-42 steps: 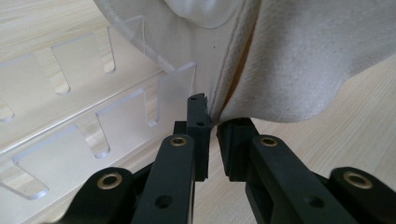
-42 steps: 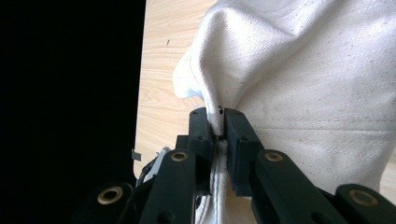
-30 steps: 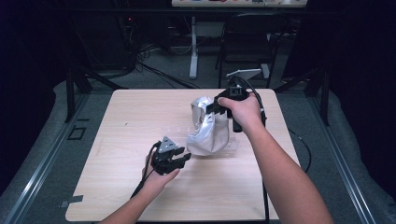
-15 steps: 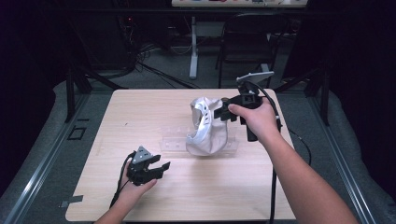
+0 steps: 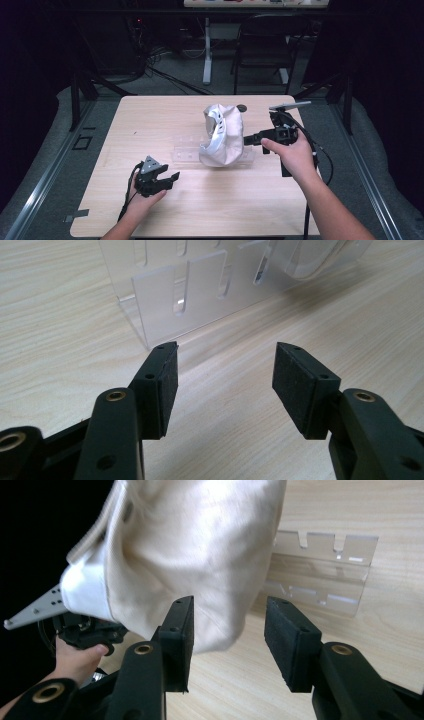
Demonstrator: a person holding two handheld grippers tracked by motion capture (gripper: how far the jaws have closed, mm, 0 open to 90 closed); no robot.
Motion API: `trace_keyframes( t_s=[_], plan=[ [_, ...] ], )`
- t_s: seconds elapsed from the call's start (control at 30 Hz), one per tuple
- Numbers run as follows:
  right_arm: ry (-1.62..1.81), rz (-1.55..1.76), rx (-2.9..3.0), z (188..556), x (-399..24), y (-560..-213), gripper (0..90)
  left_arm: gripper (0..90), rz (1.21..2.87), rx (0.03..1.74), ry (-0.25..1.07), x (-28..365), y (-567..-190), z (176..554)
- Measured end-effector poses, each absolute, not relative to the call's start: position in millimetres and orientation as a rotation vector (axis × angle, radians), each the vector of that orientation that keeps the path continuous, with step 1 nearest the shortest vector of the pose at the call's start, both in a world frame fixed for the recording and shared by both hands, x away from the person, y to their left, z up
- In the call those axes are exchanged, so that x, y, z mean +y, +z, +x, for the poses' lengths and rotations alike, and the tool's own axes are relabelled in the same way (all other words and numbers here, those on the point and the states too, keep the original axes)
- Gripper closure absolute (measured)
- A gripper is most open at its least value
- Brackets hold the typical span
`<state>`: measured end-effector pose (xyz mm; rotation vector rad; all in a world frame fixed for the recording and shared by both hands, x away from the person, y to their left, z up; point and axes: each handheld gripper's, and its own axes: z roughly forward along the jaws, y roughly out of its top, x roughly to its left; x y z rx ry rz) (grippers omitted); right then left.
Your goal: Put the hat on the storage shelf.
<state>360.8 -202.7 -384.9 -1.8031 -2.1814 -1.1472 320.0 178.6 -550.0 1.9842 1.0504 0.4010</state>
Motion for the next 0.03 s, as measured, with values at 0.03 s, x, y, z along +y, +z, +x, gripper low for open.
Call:
trace_keyframes(
  t_s=[0.03],
  plan=[
    [-1.17, -1.818, -2.205, 356.0, -204.9, -391.1, 54.7, 44.2, 1.979, 1.05, 0.402, 177.8, -550.2, 320.1]
  ],
)
